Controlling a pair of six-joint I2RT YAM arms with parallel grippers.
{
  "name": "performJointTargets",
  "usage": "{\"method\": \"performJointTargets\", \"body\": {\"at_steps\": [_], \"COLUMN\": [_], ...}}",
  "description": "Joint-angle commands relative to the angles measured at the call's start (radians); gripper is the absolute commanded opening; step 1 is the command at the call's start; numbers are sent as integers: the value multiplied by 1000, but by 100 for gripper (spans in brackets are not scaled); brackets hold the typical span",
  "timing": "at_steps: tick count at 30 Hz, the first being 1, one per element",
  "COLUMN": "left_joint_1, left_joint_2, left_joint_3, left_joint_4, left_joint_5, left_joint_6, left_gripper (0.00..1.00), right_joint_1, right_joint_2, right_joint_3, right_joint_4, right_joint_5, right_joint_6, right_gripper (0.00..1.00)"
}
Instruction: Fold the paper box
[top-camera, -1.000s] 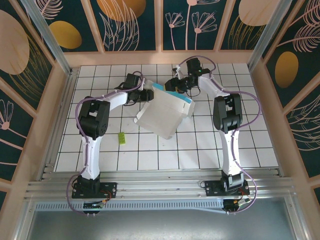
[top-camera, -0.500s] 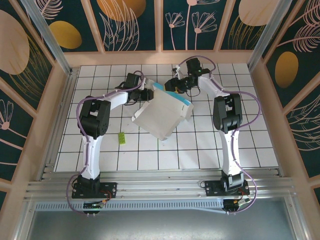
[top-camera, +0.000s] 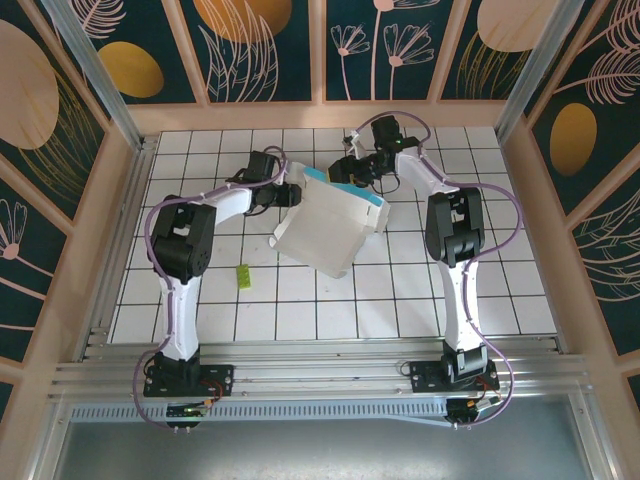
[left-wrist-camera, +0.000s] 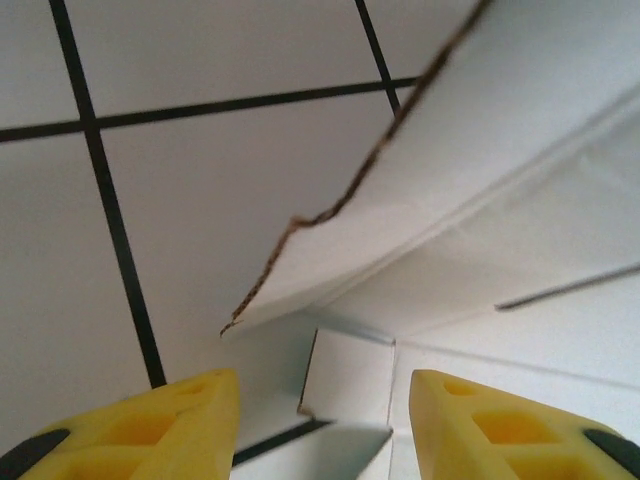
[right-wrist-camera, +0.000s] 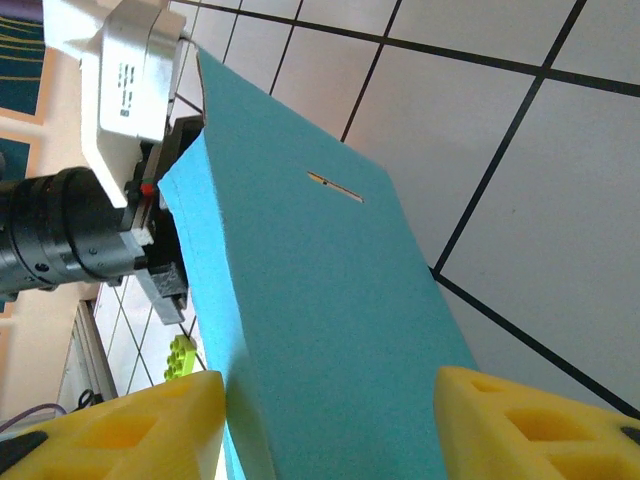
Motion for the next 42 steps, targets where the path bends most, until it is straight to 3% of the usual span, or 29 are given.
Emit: {"method": "performJointTargets", "body": {"at_steps": [1, 12, 16, 25, 30, 34, 42], "left_joint_1": [-1, -2, -2, -1, -2, -1, -2], "left_joint_2": [70, 95, 85, -76, -36, -15, -41], "left_joint_3": [40, -30, -53, -271, -219, -178, -173], "left_joint_4": [-97, -55, -42, 215, 192, 181, 198], "left_joint_5": [46, 38, 99, 122, 95, 157, 221], "left_joint_6": [1, -7, -1, -34, -37, -38, -11], "left_gripper": [47, 42, 38, 39, 39, 39, 21], "right_joint_1": [12, 15, 15, -4, -11, -10, -1], "right_joint_2": [-33, -30, -32, -70, -77, -88, -93], "right_joint_3": [7, 7, 4, -63, -71, -86, -98], "right_joint_4": [-43, -28, -23, 88, 86, 96, 108], "right_joint_5": [49, 50, 80, 123, 128, 122, 120], "right_joint_6": [-15, -4, 7, 102, 112, 110, 115], "right_gripper": [57, 57, 58, 58, 58, 58, 57]}}
